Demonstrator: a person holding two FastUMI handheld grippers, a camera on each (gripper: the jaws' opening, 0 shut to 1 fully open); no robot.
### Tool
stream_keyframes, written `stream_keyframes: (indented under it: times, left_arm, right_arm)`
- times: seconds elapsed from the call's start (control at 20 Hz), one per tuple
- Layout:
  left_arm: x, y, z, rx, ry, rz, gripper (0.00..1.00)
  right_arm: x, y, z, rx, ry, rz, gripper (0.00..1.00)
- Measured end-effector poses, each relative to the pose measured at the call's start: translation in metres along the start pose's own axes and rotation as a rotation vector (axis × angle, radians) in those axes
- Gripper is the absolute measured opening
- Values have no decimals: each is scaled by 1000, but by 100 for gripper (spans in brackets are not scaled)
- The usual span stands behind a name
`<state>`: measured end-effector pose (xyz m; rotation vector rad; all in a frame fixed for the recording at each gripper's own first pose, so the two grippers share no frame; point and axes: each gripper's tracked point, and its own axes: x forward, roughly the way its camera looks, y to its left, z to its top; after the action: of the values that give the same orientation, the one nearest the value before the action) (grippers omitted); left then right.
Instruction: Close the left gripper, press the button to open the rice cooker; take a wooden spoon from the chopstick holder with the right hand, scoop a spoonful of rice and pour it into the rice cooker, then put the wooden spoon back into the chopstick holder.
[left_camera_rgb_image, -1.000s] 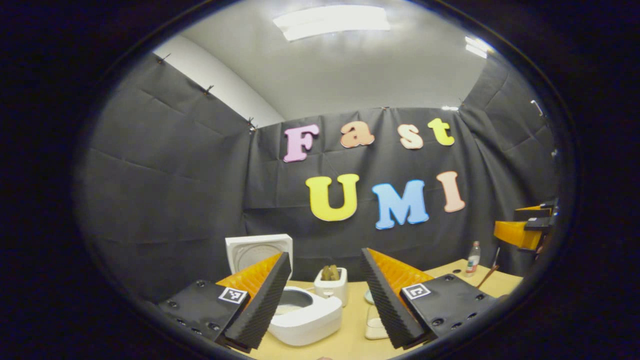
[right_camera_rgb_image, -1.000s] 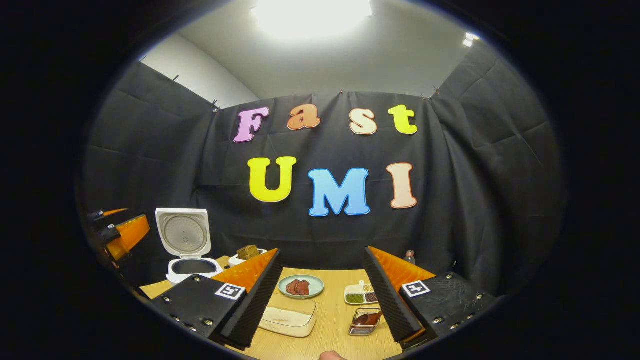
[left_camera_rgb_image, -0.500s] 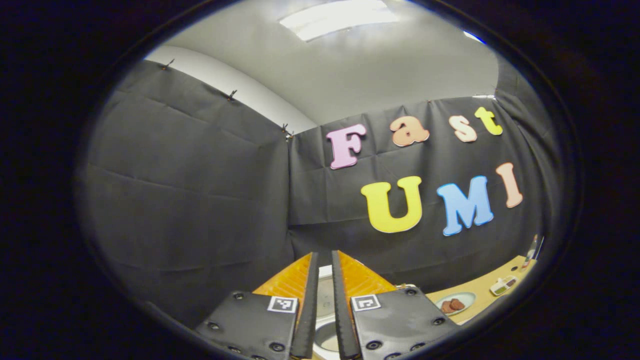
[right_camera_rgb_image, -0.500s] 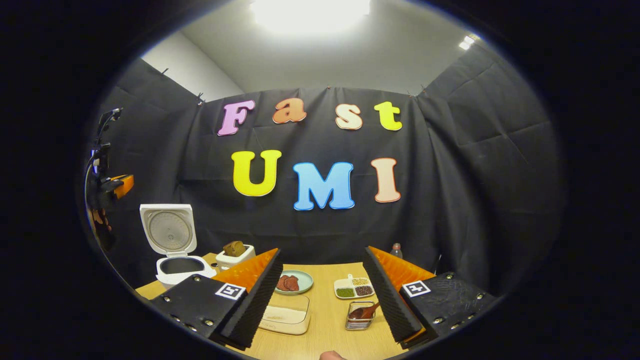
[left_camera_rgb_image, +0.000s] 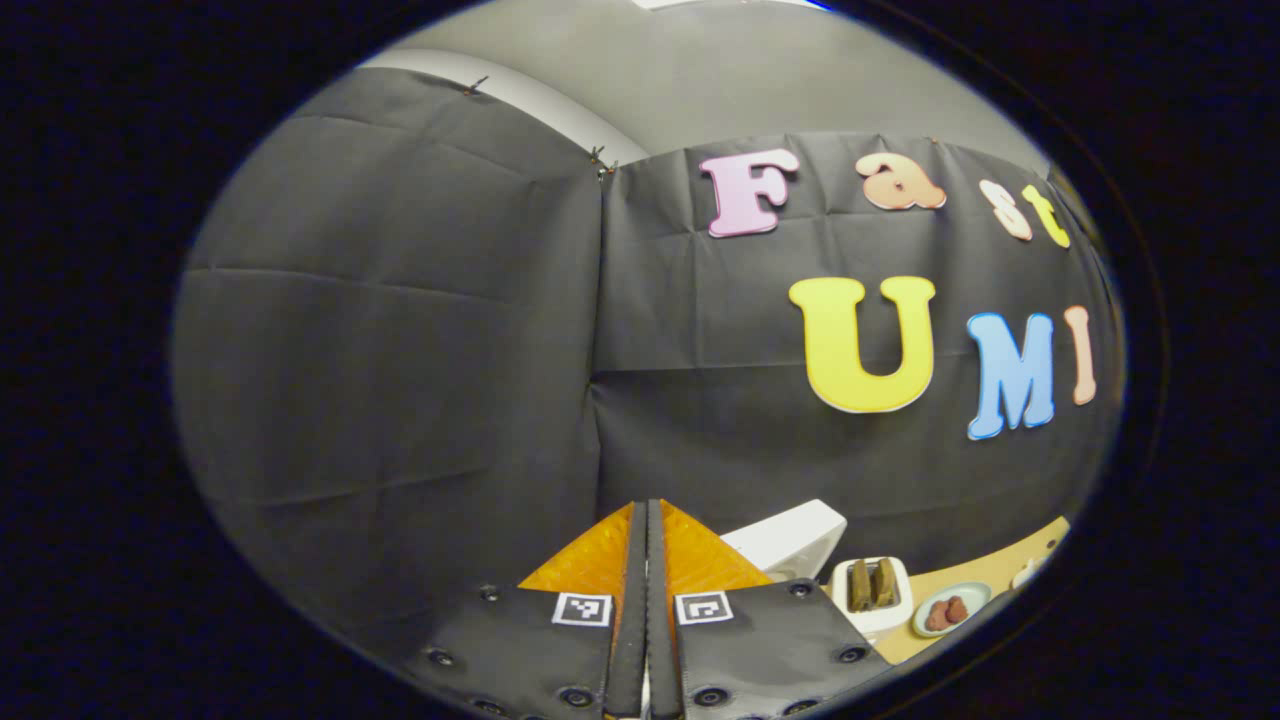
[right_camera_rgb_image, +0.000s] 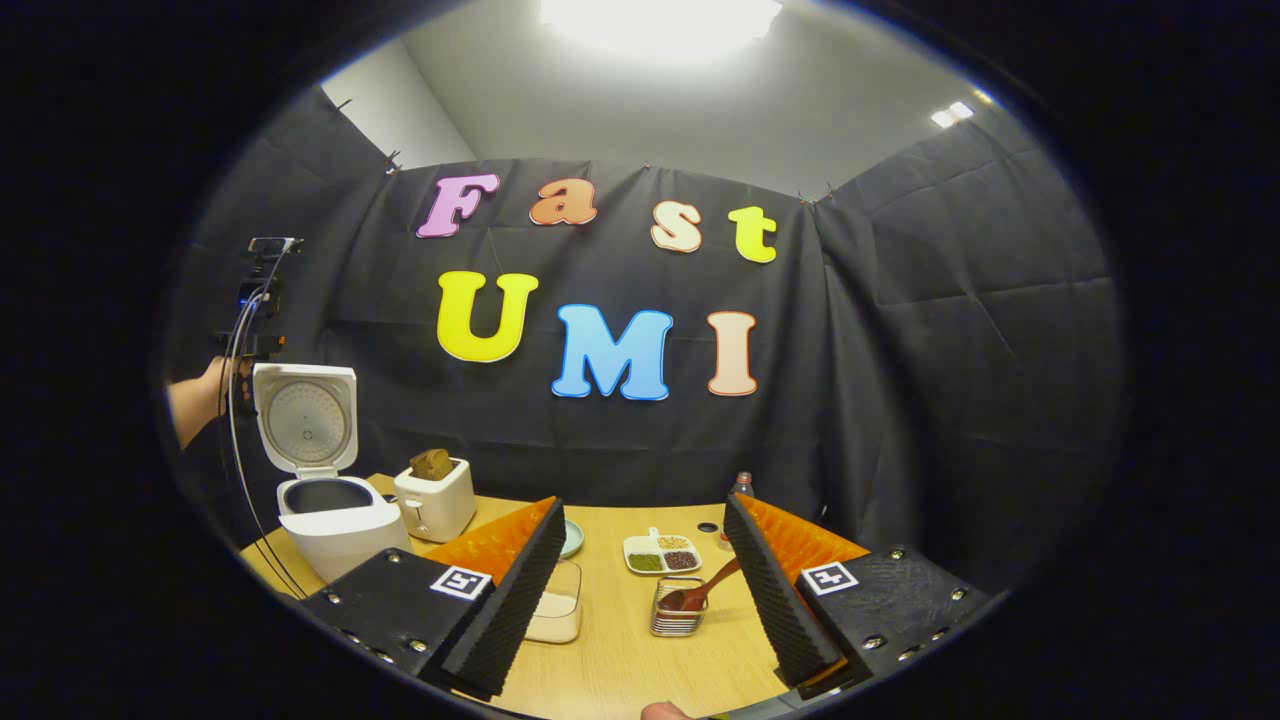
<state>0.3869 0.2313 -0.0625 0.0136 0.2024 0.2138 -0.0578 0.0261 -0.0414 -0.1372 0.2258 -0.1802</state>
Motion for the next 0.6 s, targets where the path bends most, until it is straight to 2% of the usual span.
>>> stream_keyframes:
  times: [0.1, 0.15, 0.2, 0.25, 0.4, 0.6]
  left_arm:
    - [14, -5, -20, 3, 59, -13, 9]
    - [8, -5, -31, -16, 91, -4, 12]
    - [7, -8, -18, -34, 45, -24, 11]
    - [-4, -14, -22, -61, 72, -34, 10]
    - [-23, -27, -24, -25, 58, -67, 10]
    - [-62, -48, -36, -87, 93, -112, 10]
  right_arm:
    - [-6, -5, -4, -13, 13, -17, 95]
    - [-8, -7, -6, -10, 20, -21, 95]
    - [-9, -7, -7, -3, 23, -22, 96]
    - [-9, -7, -5, 6, 22, -19, 96]
    - [-6, -2, -3, 34, 17, 2, 95]
    - [1, -1, 1, 50, -3, 33, 96]
